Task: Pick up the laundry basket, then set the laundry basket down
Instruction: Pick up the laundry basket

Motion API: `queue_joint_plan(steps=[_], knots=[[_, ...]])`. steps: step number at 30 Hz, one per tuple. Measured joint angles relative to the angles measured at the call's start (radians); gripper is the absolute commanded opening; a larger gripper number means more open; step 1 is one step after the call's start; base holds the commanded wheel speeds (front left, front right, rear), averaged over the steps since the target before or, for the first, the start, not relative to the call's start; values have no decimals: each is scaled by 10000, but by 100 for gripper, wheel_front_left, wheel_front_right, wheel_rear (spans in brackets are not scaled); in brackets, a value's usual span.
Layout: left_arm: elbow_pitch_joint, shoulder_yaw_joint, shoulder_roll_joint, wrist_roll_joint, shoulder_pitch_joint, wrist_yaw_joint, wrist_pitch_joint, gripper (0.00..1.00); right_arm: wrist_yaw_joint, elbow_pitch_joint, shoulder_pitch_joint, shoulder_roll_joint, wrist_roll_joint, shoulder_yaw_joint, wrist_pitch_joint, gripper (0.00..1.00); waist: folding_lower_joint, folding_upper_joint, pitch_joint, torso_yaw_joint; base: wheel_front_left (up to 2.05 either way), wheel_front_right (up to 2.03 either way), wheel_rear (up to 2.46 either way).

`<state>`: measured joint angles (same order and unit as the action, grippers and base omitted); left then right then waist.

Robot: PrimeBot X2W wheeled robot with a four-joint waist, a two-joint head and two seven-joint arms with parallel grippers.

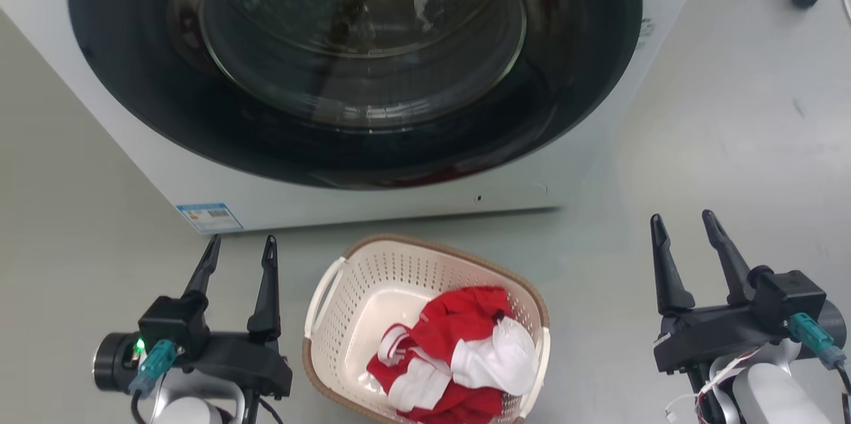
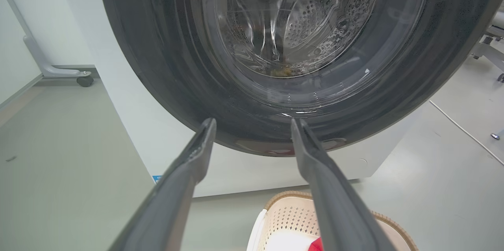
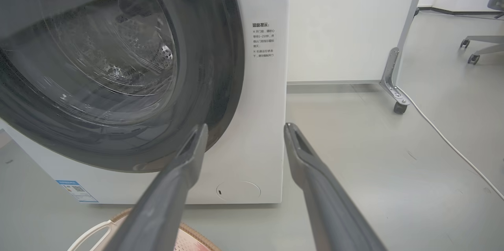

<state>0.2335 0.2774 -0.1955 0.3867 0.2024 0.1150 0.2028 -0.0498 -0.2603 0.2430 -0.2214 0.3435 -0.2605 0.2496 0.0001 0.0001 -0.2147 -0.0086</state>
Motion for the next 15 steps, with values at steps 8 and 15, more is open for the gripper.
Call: queue_joint_plan(steps=[8,15], knots=[[362,104,35,4,750,-98,-268,100,-44,314,388,4,-12,169,38,100,1,1,-1133,-89,0,0,0],[803,240,90,25,1468,-221,-591,100,-42,483,842,125,-102,92,42,100,1,1,-2161,-206,0,0,0]])
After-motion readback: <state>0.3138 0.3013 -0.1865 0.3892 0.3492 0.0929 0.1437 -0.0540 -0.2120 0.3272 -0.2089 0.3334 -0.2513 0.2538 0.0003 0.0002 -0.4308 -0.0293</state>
